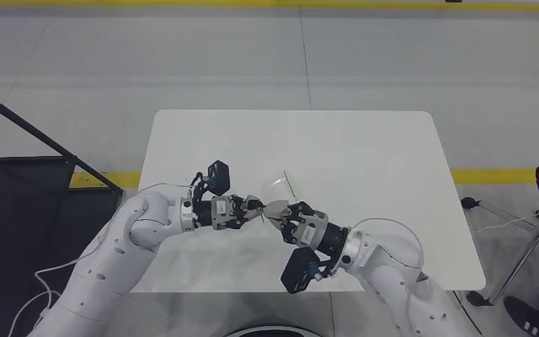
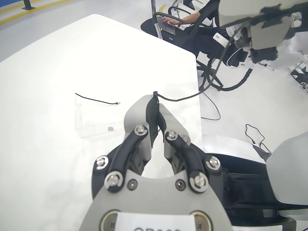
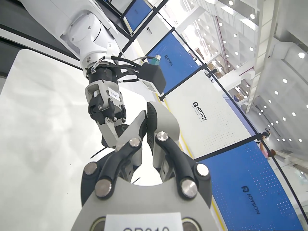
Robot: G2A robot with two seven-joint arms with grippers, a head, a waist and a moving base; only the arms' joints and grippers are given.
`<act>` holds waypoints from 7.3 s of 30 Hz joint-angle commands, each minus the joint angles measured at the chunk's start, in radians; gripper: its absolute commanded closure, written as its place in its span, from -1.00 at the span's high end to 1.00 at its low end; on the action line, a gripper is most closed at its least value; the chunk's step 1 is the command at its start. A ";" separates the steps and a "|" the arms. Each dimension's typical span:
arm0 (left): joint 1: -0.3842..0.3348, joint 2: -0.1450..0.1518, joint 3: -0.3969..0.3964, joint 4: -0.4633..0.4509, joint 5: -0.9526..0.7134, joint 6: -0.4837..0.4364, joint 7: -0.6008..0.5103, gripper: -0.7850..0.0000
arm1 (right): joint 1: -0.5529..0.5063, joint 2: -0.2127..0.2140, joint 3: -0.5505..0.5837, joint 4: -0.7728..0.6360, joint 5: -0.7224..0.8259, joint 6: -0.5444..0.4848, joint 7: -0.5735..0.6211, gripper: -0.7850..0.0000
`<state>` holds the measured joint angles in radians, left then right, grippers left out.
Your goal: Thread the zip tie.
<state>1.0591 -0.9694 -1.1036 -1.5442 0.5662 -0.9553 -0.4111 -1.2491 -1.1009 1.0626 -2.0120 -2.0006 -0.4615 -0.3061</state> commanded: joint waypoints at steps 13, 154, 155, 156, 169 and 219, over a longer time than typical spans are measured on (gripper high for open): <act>-0.006 0.001 0.007 0.010 -0.078 0.016 -0.023 -1.00 | -0.037 0.001 0.000 -0.021 -0.066 0.093 -0.010 -1.00; 0.016 -0.022 -0.019 0.016 -0.147 0.082 0.027 -1.00 | -0.042 -0.016 -0.094 -0.057 -0.402 0.101 0.013 -1.00; 0.012 -0.021 -0.019 0.020 -0.141 0.076 0.022 -1.00 | -0.049 -0.014 -0.085 -0.062 -0.397 0.102 -0.001 -1.00; 0.007 -0.021 -0.022 0.022 -0.126 0.073 0.017 -1.00 | -0.055 -0.012 -0.075 -0.066 -0.393 0.101 -0.018 -1.00; 0.026 -0.020 -0.038 -0.011 0.095 0.075 0.067 -1.00 | -0.064 0.033 0.079 -0.068 -0.324 -0.077 -0.353 -1.00; 0.092 -0.023 -0.052 -0.094 0.238 0.129 0.140 -1.00 | 0.057 0.048 -0.035 -0.032 -0.343 -0.239 -0.198 -1.00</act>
<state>1.1509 -0.9926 -1.1555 -1.6375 0.8032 -0.8262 -0.2723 -1.1941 -1.0534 1.0287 -2.0462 -2.3448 -0.6994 -0.5072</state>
